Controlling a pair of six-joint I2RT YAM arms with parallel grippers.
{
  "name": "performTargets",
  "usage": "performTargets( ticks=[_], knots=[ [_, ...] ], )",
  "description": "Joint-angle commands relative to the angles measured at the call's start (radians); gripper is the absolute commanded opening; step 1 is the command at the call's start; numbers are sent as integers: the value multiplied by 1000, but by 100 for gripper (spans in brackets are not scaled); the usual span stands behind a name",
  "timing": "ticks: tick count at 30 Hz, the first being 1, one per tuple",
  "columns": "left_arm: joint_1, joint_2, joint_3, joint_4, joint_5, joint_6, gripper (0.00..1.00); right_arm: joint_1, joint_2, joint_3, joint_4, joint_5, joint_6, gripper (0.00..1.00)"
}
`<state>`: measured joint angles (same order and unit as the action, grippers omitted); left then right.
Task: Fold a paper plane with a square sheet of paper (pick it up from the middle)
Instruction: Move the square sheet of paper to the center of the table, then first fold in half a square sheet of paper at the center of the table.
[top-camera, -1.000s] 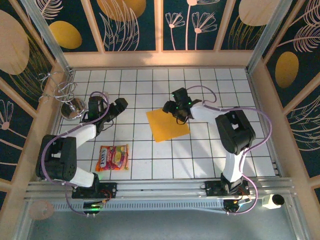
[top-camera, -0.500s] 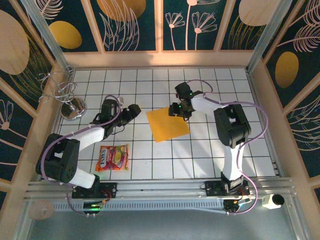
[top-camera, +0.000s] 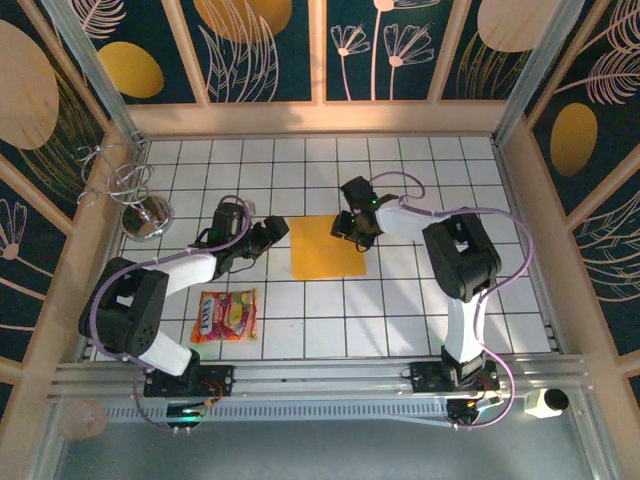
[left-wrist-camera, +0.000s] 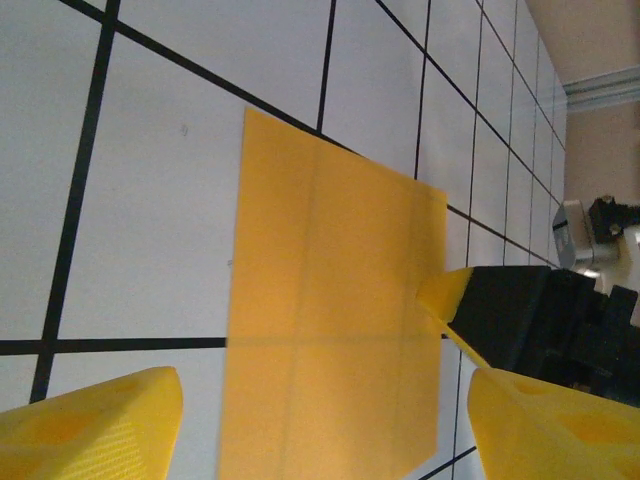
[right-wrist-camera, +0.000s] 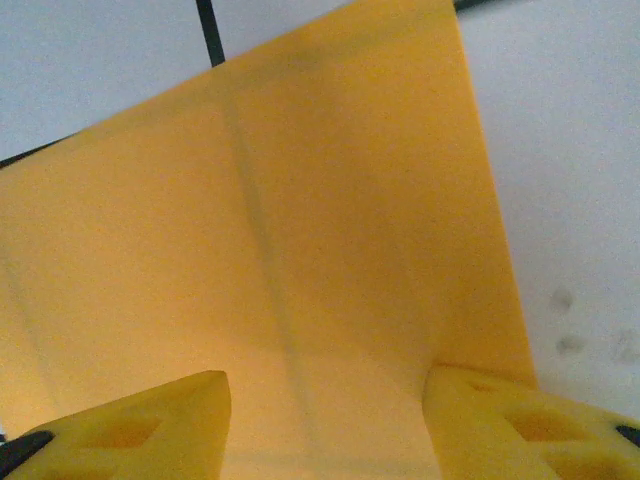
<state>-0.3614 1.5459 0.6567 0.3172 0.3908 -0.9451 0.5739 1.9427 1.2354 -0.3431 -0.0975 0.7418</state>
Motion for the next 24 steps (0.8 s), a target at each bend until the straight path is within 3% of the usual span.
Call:
performTargets(
  ticks=[1,10,17,24],
  knots=[
    [-9,-3,3,2,31,-18,74,37,-3,-81,19,-46,266,55],
    [-39,11,55,-109,21,35,72,3,-134,-28,64,-79,76,55],
    [-99,117,178,-226,-9,97,72,-12,-95,-71,104,-223,28,53],
    [-124,224,273,-308,-24,144,75,-11,-55,-87,102,-236,30,52]
  ],
)
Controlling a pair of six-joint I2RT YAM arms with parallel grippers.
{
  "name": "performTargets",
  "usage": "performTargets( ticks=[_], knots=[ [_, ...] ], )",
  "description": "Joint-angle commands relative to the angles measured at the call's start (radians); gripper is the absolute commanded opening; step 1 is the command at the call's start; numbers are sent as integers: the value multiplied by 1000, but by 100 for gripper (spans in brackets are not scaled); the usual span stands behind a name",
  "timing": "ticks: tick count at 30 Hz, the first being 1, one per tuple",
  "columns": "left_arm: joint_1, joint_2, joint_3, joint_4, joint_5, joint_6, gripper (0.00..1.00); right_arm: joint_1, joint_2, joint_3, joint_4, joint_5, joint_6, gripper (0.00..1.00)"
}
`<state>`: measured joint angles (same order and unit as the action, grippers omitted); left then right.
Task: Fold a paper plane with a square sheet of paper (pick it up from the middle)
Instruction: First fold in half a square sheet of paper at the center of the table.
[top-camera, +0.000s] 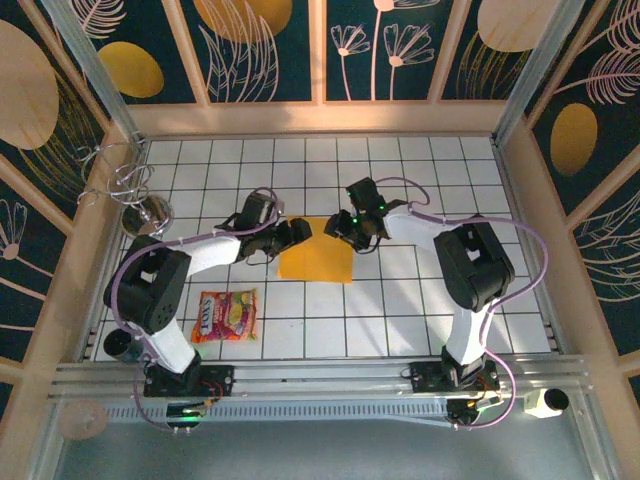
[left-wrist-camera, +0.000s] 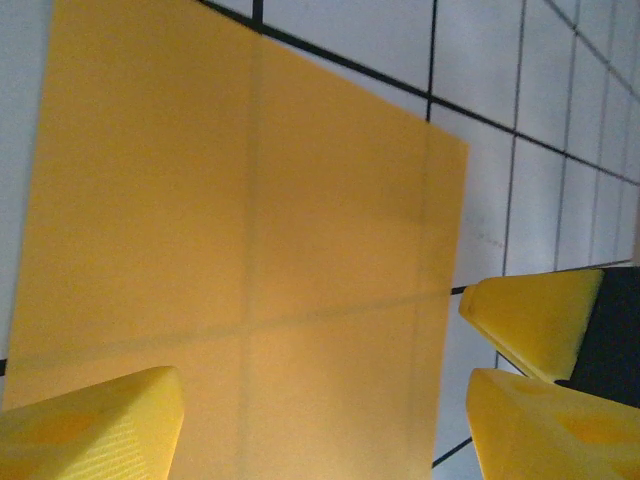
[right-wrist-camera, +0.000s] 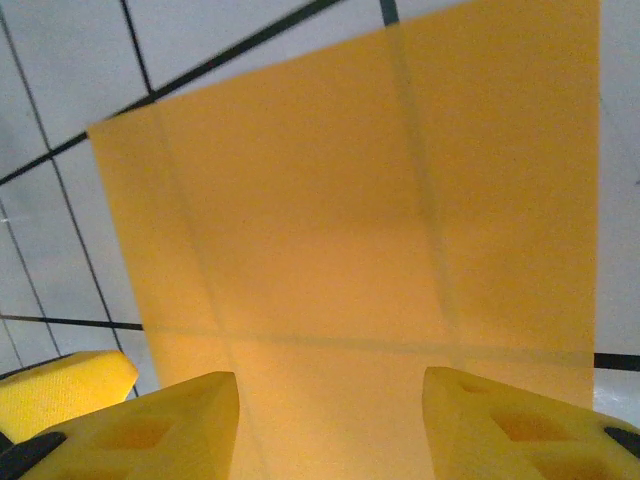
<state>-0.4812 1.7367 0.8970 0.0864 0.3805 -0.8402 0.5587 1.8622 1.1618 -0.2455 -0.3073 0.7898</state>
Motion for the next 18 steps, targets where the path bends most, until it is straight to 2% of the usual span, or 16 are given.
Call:
performTargets(
  ticks=[1,6,12,18],
  knots=[
    [-3,46,44,-86,-9,47,76,2,30,-17,4,-26,-21,52],
    [-5,78,65,-82,13,49,77,-2,51,-23,-1,-20,-28,51],
    [-5,99,47,-93,-18,43,79,-4,81,-29,-4,-1,-31,50],
    [-6,91,33,-85,-32,36,81,-6,107,-36,55,-49,-15,49]
  ],
)
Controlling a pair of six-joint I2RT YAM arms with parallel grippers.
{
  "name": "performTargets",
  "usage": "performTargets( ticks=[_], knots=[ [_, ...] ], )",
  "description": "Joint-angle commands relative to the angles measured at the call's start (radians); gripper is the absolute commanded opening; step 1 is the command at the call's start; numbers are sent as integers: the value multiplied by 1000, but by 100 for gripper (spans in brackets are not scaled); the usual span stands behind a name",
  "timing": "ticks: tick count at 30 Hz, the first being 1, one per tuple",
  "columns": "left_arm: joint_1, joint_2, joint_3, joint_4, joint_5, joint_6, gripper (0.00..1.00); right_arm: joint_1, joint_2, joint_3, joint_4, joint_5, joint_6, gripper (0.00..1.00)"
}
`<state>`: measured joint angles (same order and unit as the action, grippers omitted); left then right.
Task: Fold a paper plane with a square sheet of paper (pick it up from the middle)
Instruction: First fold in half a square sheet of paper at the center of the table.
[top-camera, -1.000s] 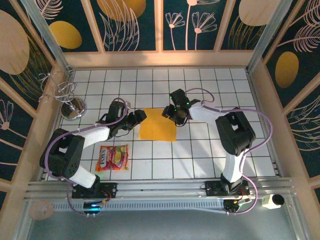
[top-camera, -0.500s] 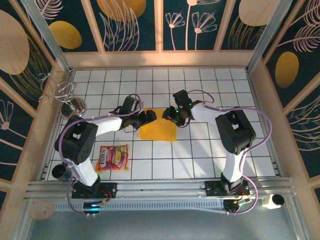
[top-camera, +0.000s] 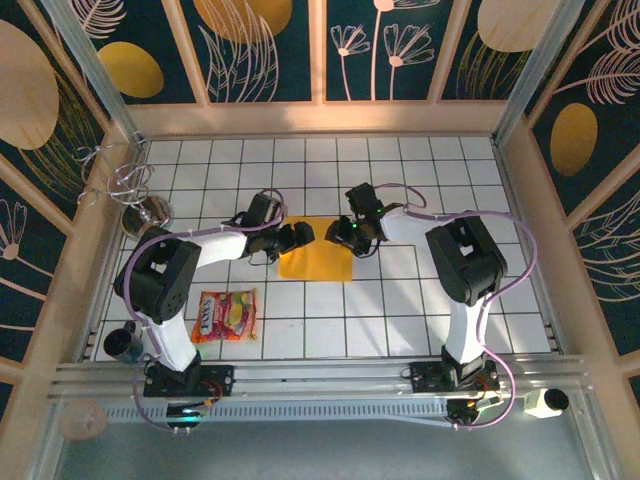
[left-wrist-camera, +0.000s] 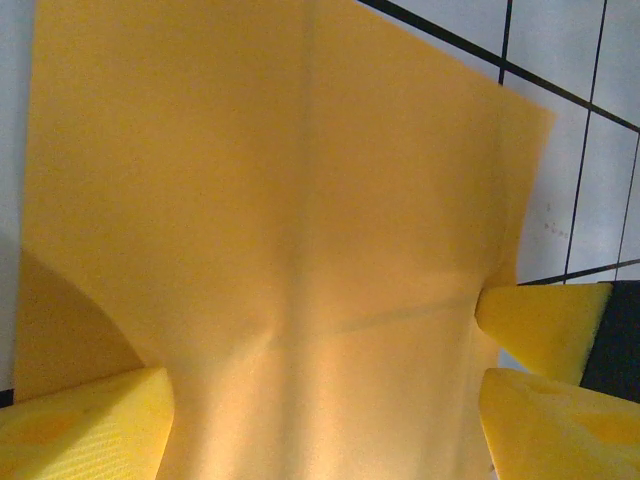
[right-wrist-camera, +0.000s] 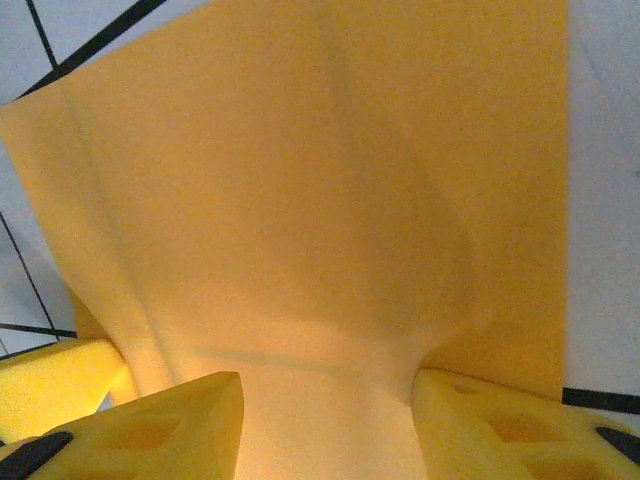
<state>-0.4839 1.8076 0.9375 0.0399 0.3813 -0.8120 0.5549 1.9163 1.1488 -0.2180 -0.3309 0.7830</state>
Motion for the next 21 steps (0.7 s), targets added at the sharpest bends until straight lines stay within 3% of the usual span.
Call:
performTargets(
  ticks=[1,14,21],
  knots=[
    [-2,18,-6,-38,-35,7,82,-2,54,-24,38,-32,-4,49],
    [-2,-49,-22,14,-42,-1,86,-1,39,-64,165,-132,28,43],
    [-2,-36,-19,11,-35,8,84,-2,59,-68,229,-215,54,37]
  ],
)
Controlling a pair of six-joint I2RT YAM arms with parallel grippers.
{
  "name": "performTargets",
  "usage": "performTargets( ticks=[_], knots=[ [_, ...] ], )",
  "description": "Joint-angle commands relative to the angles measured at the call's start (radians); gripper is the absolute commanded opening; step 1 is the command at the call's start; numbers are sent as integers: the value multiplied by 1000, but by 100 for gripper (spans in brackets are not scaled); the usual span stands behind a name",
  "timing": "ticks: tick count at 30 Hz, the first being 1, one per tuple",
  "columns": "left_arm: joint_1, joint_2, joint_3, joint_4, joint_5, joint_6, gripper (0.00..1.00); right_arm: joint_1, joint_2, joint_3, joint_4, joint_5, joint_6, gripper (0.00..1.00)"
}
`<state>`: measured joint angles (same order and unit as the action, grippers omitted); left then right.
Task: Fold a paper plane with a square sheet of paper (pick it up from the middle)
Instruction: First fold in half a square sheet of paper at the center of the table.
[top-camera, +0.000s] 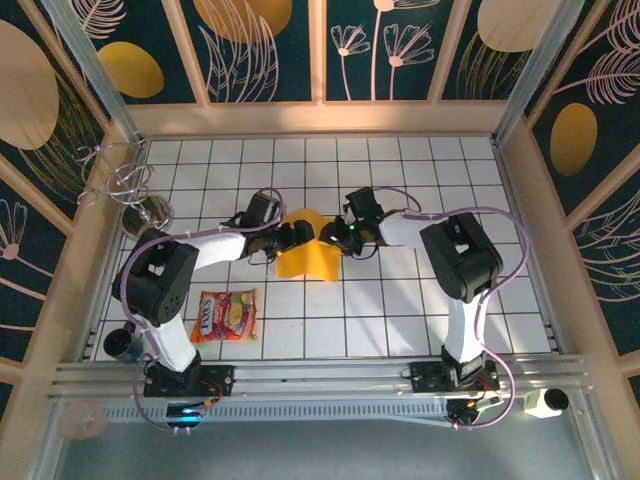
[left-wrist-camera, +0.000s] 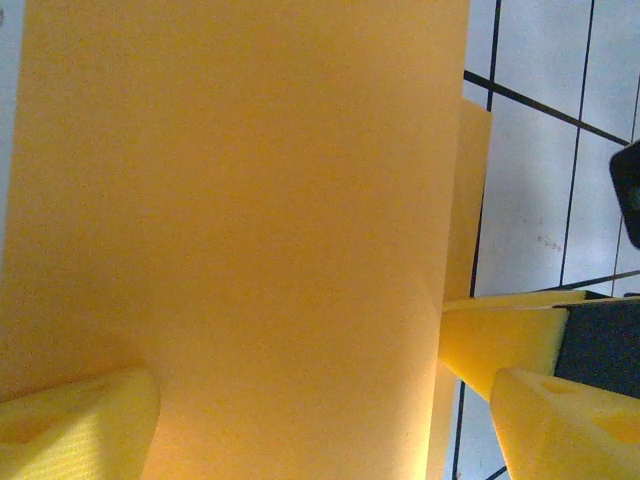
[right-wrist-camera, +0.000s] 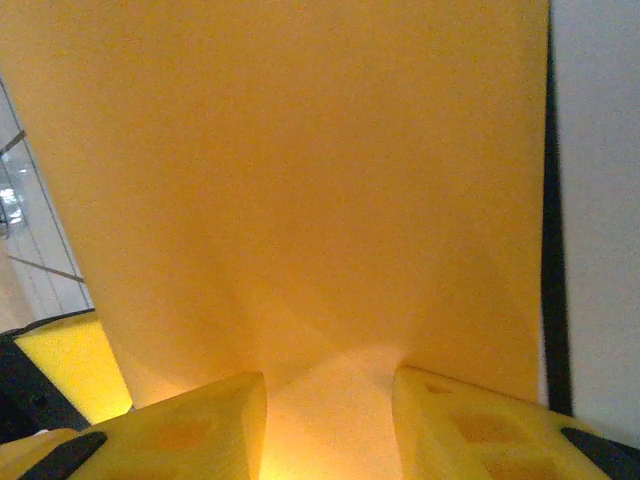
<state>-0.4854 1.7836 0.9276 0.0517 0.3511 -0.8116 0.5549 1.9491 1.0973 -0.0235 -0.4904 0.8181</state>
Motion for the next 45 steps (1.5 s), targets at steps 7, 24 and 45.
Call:
performTargets(
  ticks=[7,24,45],
  knots=[
    [-1,6,1,-37,-24,19,79,-3,51,-30,120,-131,56,35],
    [-1,11,36,-94,-80,65,49,-71,-44,-121,291,-153,97,33],
    [24,-176,89,236,304,-50,28,-258,-328,-294,591,-309,0,64]
  ],
)
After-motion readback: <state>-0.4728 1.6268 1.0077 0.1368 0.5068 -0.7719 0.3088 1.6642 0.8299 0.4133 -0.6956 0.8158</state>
